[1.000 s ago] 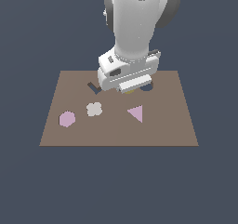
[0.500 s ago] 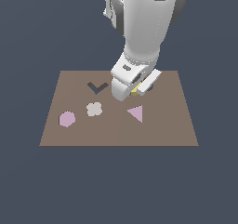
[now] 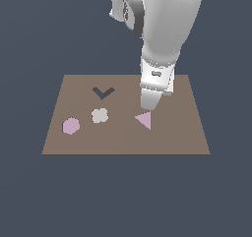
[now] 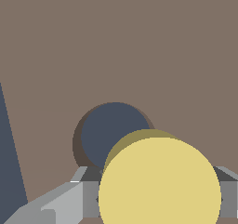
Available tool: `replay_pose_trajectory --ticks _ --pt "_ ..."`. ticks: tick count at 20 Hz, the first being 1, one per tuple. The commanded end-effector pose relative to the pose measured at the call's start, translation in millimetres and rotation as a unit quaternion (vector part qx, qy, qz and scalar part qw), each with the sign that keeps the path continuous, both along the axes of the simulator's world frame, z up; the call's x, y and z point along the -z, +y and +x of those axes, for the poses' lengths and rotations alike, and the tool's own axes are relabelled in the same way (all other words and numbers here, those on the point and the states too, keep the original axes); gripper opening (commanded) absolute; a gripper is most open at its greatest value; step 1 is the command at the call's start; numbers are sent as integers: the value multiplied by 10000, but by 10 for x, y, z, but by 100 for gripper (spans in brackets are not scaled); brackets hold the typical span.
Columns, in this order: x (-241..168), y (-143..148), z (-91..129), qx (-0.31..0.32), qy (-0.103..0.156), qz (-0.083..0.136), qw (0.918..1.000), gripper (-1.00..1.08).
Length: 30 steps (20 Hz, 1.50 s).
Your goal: Insert a designated object into the corresponding slot on a board.
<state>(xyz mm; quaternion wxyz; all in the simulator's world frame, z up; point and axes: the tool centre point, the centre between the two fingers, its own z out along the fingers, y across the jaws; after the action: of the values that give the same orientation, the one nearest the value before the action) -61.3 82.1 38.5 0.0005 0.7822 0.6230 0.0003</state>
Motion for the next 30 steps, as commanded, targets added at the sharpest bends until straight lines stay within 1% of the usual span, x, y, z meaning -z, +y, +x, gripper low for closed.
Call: replay_pose_trajectory --ticks 1,4,9,14,18,22,30 --pt "-7 53 -22 -531 -2 -1 9986 -100" --pt "-12 103 -55 -1059 -2 -2 9944 -100" --pt "-17 163 -108 -1761 0 -3 9844 -100" --pt "-21 200 -151 -2245 2 -4 9745 -100" --pt "-22 215 -175 -2482 4 -4 9687 -100" --pt "-23 221 -185 -2585 4 -4 9660 -100" --pt "-16 218 -184 -2552 7 -4 9669 -100"
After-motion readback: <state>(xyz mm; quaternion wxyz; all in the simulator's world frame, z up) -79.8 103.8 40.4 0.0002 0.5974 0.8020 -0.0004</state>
